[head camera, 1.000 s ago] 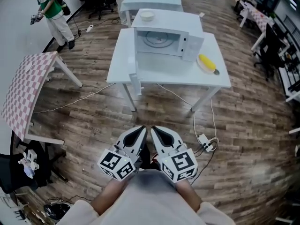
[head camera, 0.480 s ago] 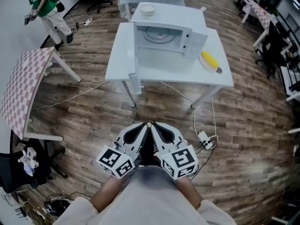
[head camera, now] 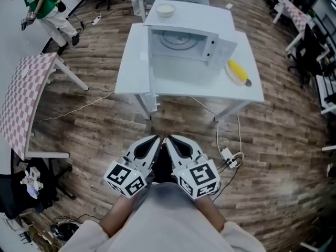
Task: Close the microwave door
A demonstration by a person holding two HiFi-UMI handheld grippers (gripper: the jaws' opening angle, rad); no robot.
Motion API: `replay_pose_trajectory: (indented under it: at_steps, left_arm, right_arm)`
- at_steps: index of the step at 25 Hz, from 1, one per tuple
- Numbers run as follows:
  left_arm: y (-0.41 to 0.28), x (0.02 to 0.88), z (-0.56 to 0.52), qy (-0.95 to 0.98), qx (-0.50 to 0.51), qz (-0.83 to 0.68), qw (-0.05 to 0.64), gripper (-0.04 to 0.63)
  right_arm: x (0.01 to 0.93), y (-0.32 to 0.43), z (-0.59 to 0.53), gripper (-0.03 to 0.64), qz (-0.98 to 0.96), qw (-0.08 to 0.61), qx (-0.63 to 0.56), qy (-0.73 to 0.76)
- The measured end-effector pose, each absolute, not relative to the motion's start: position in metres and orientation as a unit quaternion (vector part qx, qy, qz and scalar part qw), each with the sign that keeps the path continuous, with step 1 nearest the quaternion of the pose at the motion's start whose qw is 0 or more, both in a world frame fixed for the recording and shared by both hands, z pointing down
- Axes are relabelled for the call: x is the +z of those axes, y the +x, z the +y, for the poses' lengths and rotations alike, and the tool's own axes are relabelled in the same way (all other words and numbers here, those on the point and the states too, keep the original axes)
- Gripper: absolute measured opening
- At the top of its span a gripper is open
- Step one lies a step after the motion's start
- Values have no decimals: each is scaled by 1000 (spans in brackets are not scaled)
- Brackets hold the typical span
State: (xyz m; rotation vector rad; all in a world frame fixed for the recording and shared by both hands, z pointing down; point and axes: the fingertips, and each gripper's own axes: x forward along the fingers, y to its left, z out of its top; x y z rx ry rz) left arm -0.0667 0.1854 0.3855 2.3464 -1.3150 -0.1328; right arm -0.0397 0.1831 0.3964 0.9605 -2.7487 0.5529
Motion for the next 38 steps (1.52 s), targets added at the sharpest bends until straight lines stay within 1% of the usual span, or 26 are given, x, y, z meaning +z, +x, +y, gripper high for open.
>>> replay_pose_trajectory:
  at_steps: [8,14,23,31,38]
  left_arm:
    - [-84,385,144,841,-46,-490,225,18]
    - [-104,379,109,840,-48,-493,220,18]
    - [-127,347,61,852,-72,-483,189,18]
    - [-143,332,33,860,-72,-481,156,18]
    - [-168,350,28,856,-53,-487,163,18]
  right_arm:
    - [399,-48,135,23,-921,95,195,324]
    - [395,-70,100,25,-927,101,189,306]
    - [371,-94,53,23,-934,101,157,306]
    - [355,-108,22,25,-936,103,128,311]
    - [369,-121,15,23,-934,107,139,312]
